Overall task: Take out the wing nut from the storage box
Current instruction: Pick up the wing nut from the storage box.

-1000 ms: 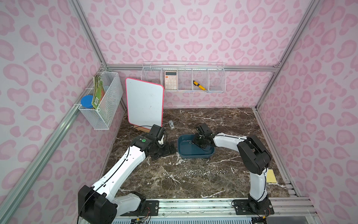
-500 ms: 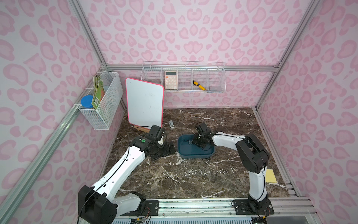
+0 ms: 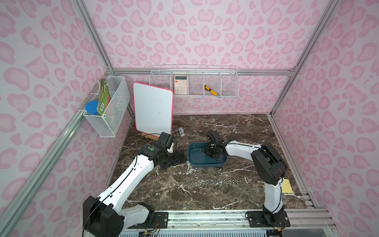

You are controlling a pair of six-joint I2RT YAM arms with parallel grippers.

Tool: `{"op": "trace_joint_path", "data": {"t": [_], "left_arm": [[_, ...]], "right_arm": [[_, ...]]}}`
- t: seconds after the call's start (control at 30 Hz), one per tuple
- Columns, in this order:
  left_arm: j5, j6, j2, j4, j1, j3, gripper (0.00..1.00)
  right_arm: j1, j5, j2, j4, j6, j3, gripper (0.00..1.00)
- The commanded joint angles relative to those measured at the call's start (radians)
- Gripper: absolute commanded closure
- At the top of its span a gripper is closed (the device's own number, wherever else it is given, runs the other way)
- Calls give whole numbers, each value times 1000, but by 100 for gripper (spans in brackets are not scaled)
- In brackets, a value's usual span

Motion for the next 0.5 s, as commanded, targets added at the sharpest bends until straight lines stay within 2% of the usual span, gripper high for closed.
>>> {"op": "trace_joint_path", "data": {"t": [0.0, 0.2, 0.47], "left_arm": [[-5, 4, -9, -5, 2, 2, 2], [11, 1, 4, 6, 2, 25, 2], [106, -31, 48, 68, 15, 59, 14]], "right_arm": [[0, 17, -9, -11, -29, -10, 87], [2, 24, -88, 75, -69, -71, 89], [22, 36, -224, 155, -169, -139, 90]]}}
